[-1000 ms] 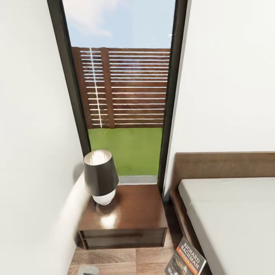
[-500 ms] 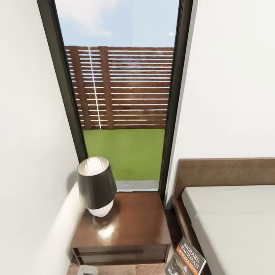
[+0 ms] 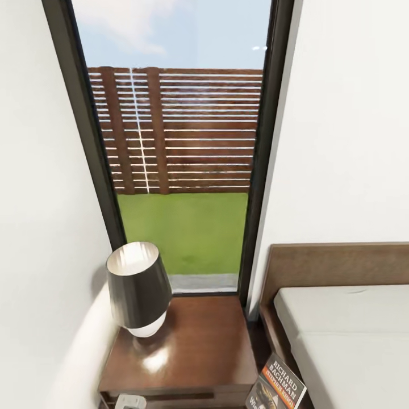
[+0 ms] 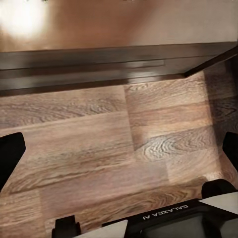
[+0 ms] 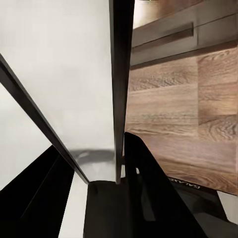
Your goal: In the bedroom, move the book from the bed onto either nightstand, and place the two sandals side by side next to the bed.
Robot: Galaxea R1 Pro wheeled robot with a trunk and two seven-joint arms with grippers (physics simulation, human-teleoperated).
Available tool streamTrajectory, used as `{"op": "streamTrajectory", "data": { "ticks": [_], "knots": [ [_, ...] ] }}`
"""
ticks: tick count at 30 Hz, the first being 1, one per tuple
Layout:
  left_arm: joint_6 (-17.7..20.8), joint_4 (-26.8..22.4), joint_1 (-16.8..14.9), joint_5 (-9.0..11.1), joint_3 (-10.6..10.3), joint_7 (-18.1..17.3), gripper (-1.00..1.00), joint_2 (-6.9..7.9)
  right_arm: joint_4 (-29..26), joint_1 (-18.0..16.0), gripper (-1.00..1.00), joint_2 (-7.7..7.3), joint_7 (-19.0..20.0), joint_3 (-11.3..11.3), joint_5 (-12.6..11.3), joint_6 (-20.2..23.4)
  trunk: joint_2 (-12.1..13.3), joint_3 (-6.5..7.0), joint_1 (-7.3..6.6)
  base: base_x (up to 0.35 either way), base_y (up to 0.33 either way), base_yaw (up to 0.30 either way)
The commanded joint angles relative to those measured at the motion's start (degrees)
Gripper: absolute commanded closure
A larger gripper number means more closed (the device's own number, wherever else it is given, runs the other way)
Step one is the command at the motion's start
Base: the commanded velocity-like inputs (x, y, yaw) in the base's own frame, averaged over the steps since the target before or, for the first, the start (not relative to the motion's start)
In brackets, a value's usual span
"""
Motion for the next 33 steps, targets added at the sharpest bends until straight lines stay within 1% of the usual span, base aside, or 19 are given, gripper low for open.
{"op": "streamTrajectory", "data": {
  "ticks": [1,13,26,29,30,31,32,33],
  "knots": [
    [-0.2,0.0,0.0,0.6,-0.5,-0.2,-1.00,0.01,-0.1,0.0,1.00,-0.02,0.2,0.3,-0.6,0.6,0.0,-0.07,0.01,0.219,0.000,0.000],
    [-0.2,0.0,0.0,0.6,-0.5,-0.2,-1.00,0.01,0.0,0.0,1.00,-0.02,0.2,0.3,-0.6,0.6,0.0,-0.07,0.01,0.284,0.000,0.000],
    [-0.2,0.0,0.0,0.6,-0.5,-0.2,-1.00,0.06,-0.1,0.0,1.00,-0.02,0.2,0.3,-0.6,0.6,0.0,-0.07,0.01,0.020,0.000,0.000],
    [-0.3,0.0,0.0,0.6,-0.4,-0.7,-1.00,0.23,-0.1,0.0,1.00,-0.02,0.2,0.3,-0.6,0.6,0.0,-0.07,0.01,0.000,0.000,0.000],
    [-0.3,0.0,0.0,0.6,-0.4,-1.3,-1.00,0.41,-0.1,0.0,1.00,-0.02,0.2,0.3,-0.6,0.6,0.0,-0.07,0.01,0.000,0.000,0.000],
    [-0.3,-0.2,0.0,0.6,-0.2,-3.8,-1.00,0.78,-0.1,0.0,1.00,-0.02,0.2,0.3,-0.6,0.6,0.0,-0.07,0.01,0.000,0.000,0.000],
    [-0.2,-0.3,0.0,0.6,-0.1,-6.8,-1.00,1.10,-0.1,0.0,1.00,-0.02,0.2,0.3,-0.6,0.6,0.0,-0.07,0.01,0.000,0.000,0.000],
    [-0.1,-0.4,0.0,0.7,0.0,-10.9,-1.00,1.58,-0.1,0.0,1.00,-0.02,0.2,0.3,-0.6,0.6,0.0,-0.07,0.01,0.000,0.000,0.000]
  ]
}}
